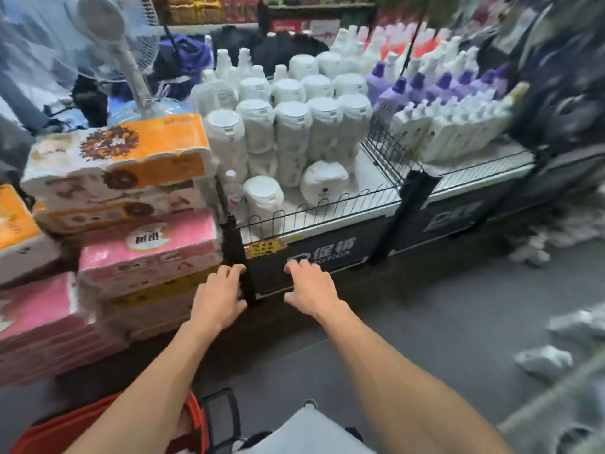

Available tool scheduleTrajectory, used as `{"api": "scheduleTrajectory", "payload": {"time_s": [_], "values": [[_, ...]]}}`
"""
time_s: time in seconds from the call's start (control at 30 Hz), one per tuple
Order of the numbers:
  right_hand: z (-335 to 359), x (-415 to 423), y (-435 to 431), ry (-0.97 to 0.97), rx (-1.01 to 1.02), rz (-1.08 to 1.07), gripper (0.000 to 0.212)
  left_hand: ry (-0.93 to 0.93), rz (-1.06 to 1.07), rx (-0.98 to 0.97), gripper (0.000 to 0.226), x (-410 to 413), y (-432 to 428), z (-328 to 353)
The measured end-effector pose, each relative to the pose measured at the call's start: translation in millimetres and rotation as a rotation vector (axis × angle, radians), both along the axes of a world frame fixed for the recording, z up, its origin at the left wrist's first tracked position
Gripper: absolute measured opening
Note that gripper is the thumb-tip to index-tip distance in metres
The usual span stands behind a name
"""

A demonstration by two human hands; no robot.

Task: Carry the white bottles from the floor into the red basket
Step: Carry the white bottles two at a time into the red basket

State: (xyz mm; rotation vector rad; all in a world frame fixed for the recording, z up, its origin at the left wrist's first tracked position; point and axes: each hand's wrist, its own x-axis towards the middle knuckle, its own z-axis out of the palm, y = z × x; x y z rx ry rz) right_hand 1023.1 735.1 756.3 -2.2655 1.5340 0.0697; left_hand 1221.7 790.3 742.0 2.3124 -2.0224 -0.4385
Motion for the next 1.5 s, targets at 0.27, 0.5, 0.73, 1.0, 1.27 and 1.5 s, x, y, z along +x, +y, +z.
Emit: {"api": "scheduleTrajectory", "payload": {"time_s": [0.27, 0.5, 0.73, 1.0, 1.27, 1.5], "values": [[14, -142, -25, -0.005, -0.012, -0.363, 0.055, -0.007, -0.34, -0.051, 0.075, -133, -89, 9], [22, -249, -19, -0.032, 0.011, -0.766, 0.053, 0.026, -0.663, -0.058, 0.07, -249, -152, 20], [20, -326, 0, -0.068, 0.009, -1.137, 0.052, 0.0, -0.944, -0.085, 0.066, -347, -201, 29], [31, -379, 2, -0.04, -0.031, -1.381, 0.053, 0.0, -1.16, -0.126, 0.068, -427, -251, 32], [33, -435, -3, -0.021, -0.047, -1.497, 0.053, 0.035, -1.258, -0.152, 0.067, -506, -283, 44], [32, -500, -6, -0.009, -0.076, -1.529, 0.053, 0.023, -1.293, -0.173, 0.066, -575, -299, 51]]}}
